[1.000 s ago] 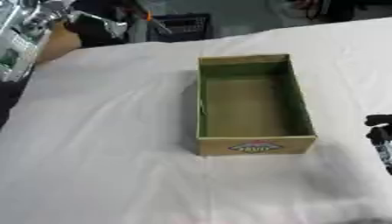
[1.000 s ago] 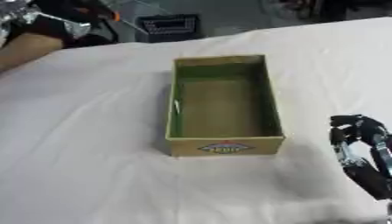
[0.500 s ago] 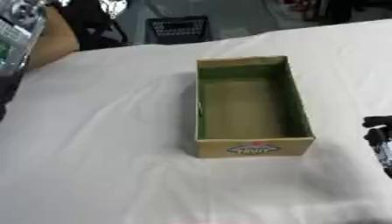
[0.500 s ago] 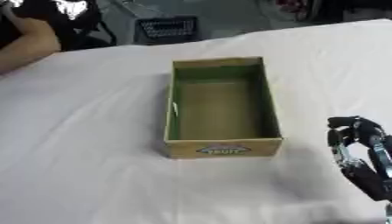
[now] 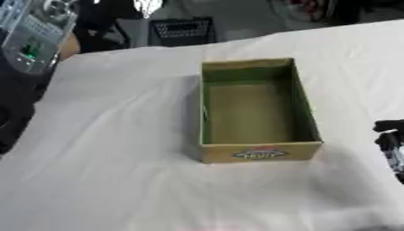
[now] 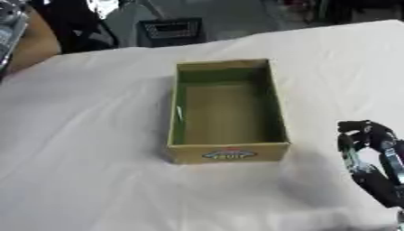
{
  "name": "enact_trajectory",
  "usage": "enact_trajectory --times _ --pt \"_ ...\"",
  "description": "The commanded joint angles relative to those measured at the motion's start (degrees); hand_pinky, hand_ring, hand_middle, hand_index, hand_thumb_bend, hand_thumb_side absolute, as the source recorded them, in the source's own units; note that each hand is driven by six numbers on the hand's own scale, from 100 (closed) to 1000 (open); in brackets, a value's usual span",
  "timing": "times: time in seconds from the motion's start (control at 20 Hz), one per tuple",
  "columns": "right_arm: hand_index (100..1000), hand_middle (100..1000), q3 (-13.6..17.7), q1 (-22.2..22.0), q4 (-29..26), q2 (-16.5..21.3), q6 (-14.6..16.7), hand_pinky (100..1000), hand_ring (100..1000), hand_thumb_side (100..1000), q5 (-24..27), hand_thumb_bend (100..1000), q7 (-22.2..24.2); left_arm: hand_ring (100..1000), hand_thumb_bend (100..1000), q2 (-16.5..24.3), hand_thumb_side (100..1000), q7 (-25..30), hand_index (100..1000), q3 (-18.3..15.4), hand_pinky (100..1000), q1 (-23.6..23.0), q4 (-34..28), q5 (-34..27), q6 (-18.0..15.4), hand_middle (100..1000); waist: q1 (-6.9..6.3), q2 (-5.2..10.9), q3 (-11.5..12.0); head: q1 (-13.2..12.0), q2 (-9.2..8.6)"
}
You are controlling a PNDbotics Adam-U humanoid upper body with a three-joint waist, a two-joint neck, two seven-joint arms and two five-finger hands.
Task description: Pick up objects on the table and place them in the box.
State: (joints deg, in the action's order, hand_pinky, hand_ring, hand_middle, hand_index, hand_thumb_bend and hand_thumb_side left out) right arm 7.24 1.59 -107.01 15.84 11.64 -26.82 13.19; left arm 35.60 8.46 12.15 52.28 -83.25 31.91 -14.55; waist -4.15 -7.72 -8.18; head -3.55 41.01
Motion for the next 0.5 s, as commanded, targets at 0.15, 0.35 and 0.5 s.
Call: enact_trajectory --times 0.15,0.35,0.5 --pt "784 663 0.06 0.05 -0.69 0.46 0.10 511 584 786 0.02 207 0.26 148 100 -2.17 249 2.14 273 2.07 100 2.38 0.40 0.92 -1.40 176 0.33 1.09 -0.22 0.07 -0.70" --pt "784 663 0.00 0.12 -0.71 0.38 0.14 511 584 786 0.09 207 0.31 148 100 -4.98 259 3.44 276 3.78 100 2.55 2.03 2.20 -2.38 178 0.44 1.06 -0.45 0.03 -0.83" --pt "784 663 -0.05 0.16 -0.72 0.31 0.20 511 584 786 0.17 206 0.38 148 100 -7.44 264 3.71 277 4.72 100 2.46 3.82 3.39 -3.07 180 0.54 1.01 -0.59 -0.16 -0.96"
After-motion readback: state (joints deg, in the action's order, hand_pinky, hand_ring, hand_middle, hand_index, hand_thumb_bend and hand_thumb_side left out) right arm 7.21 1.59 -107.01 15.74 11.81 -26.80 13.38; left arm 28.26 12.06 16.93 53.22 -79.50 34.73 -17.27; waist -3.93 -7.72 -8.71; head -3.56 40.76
